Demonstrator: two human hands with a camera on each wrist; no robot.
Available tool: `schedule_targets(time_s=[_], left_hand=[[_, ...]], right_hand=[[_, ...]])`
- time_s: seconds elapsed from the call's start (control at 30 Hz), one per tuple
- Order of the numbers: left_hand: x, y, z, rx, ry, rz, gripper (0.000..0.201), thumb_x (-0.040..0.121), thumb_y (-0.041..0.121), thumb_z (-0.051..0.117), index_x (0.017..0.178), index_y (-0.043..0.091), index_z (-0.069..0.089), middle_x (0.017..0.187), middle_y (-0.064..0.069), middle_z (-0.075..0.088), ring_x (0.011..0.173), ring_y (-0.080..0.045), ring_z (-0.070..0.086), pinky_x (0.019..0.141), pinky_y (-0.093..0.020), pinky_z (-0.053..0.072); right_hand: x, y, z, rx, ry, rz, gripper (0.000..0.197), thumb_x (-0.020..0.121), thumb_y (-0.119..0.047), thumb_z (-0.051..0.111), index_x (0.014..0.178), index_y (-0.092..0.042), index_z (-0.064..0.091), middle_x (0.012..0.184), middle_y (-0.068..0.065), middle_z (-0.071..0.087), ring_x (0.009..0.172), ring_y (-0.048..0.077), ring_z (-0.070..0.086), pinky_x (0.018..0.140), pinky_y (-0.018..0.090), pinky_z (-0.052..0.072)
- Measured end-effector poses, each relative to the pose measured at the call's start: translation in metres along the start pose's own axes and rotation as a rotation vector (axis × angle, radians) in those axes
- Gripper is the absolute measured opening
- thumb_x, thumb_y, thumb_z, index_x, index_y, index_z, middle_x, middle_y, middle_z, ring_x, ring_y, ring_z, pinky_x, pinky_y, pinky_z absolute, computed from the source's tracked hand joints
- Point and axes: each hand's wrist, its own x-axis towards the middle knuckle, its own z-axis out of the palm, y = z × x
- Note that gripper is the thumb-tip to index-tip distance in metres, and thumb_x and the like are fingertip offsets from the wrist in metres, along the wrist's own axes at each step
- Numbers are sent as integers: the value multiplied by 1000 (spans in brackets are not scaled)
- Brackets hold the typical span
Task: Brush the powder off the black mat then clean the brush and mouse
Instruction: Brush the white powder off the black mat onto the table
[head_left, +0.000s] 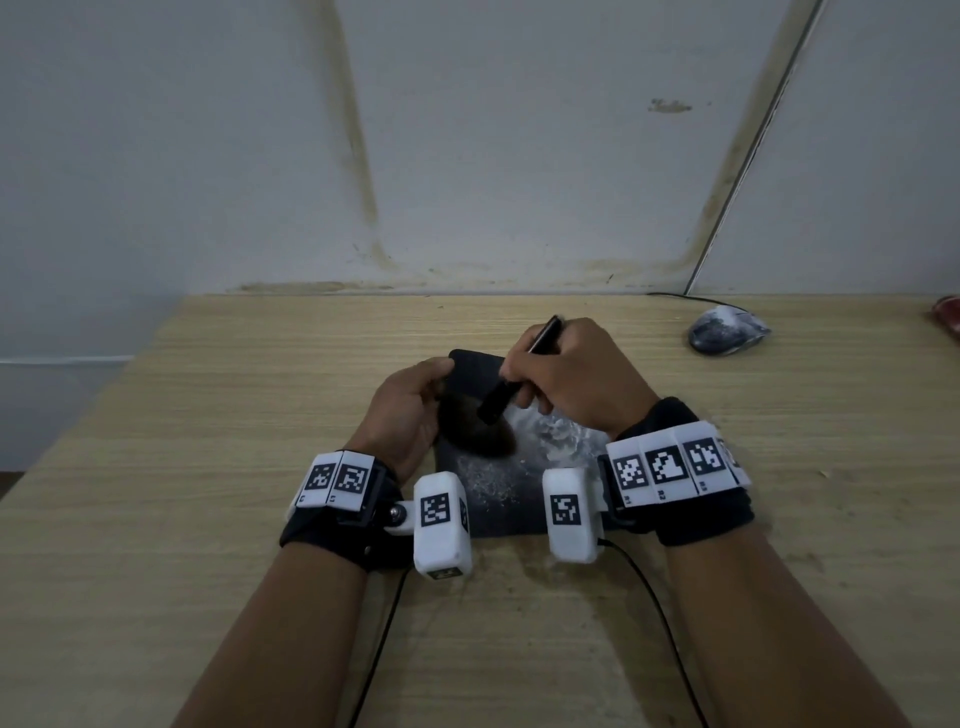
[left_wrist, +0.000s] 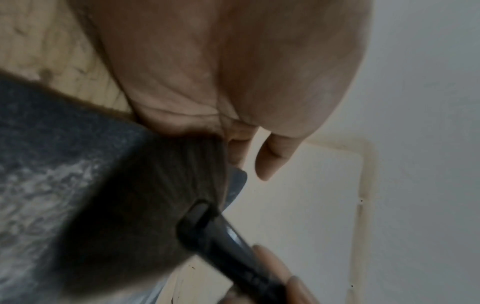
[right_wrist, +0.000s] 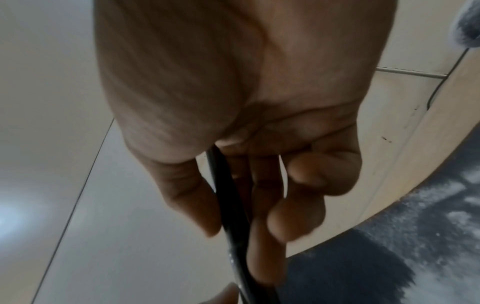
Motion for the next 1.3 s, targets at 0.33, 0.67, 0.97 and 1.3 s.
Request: schedule_targets(time_s=[0.33,0.67,0.97,1.3], left_hand=[[5,5,7,74,-25,86,30,101,13,44,116,-5,63,107,-24,64,95,-31,61,92,-45,48],[10,12,10,7,-59,89,30,101,15,44,119,1,63,104,-21,67,91,-30,64,88,-44,49],[12,11,13,-76,-111,77,32,98,4,42,125,-2,59,113,-22,68,100,-32,65,97,-47,50],[13,17,10,-96,-145,106,27,100,4,41,114,4,64,102,-14,73,88,-24,71,82,-36,59]], right_hand=[[2,-6,-6,-4,-35,-54,14,88,-14,69,81,-3,74,66,12,73,48,18,58,50,25,47],[2,-14,-12,43,-76,-105,17,90,-14,69,87,2,72,70,14,75,48,22,60,43,19,43],[4,-15,-25,119,31,-135,16,89,-6,66,80,6,69,61,20,67,45,20,56,46,22,44],[7,-14,-31,70,-35,-119,15,89,-7,66,83,7,69,60,16,66,48,23,55,47,25,44]])
